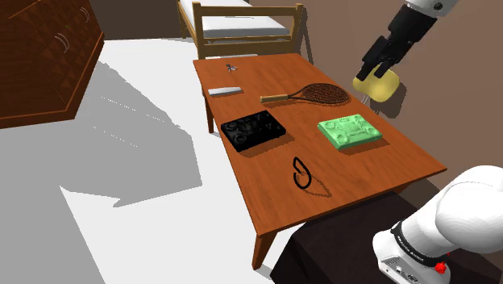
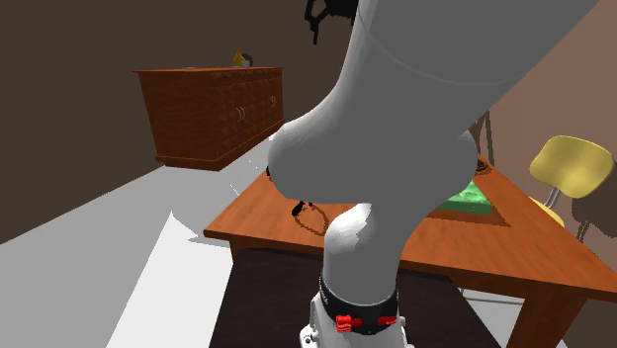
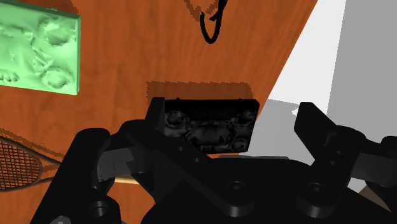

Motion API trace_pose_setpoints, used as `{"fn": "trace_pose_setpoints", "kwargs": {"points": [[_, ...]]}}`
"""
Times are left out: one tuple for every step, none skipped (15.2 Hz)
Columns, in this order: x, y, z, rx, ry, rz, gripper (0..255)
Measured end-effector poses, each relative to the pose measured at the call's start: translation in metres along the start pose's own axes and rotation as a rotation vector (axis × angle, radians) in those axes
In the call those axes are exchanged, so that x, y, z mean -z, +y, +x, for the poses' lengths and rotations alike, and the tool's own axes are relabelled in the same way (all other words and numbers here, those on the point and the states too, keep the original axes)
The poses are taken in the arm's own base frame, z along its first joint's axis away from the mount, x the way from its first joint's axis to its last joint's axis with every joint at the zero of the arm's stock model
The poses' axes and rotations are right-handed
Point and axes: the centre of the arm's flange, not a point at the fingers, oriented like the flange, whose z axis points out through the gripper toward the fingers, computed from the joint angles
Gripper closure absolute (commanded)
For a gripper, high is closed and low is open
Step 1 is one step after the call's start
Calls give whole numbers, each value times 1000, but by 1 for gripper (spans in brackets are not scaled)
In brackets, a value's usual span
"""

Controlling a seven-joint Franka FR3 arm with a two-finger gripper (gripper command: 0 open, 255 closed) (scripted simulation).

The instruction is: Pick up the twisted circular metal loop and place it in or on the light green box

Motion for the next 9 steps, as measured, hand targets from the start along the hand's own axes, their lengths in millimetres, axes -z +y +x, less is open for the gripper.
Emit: {"fn": "trace_pose_setpoints", "kwargs": {"points": [[0,0,0,0,0,0,0],[-5,0,-1,-1,0,1,0],[-14,-1,-1,-3,-2,2,0],[-25,-1,-2,-5,-3,4,0],[-40,-3,-1,-8,-5,5,0],[-52,-2,-2,-10,-6,6,0],[-66,-3,-3,-13,-7,8,0],[-80,-5,-5,-16,-7,10,0],[-91,-7,-6,-18,-8,11,0]]}}
